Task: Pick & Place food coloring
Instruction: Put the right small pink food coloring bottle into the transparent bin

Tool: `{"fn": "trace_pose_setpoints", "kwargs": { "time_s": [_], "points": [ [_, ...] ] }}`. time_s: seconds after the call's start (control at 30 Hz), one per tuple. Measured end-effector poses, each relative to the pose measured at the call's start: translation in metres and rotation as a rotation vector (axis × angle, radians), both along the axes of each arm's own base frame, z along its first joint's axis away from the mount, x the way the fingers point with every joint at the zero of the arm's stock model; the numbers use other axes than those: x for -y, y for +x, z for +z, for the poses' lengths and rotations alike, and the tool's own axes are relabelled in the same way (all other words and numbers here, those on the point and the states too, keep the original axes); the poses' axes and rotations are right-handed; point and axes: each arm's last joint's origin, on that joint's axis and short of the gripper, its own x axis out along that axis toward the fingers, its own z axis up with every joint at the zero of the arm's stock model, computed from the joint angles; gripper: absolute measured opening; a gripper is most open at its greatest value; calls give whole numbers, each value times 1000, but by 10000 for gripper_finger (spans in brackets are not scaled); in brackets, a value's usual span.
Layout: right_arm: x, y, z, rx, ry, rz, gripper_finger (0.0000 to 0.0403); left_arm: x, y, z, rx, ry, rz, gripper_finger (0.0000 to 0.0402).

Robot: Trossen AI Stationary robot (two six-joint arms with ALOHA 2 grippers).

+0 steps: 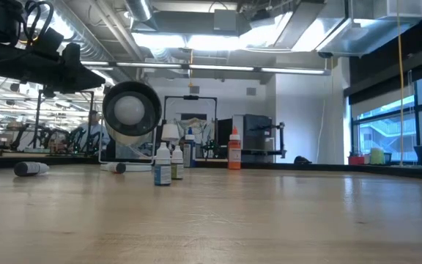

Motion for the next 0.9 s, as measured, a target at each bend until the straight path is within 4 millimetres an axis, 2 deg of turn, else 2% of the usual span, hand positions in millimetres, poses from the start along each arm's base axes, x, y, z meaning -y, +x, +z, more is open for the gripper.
{"fn": "trace_pose_setpoints", "kwargs": {
  "time_s": [0.7,0.9],
  "points": [
    [2,0,4,25,11,-2,74,0,0,0,0,1,0,104],
    [5,-2,13,28,57,-2,71,0,0,0,0,0,0,104]
  ]
}}
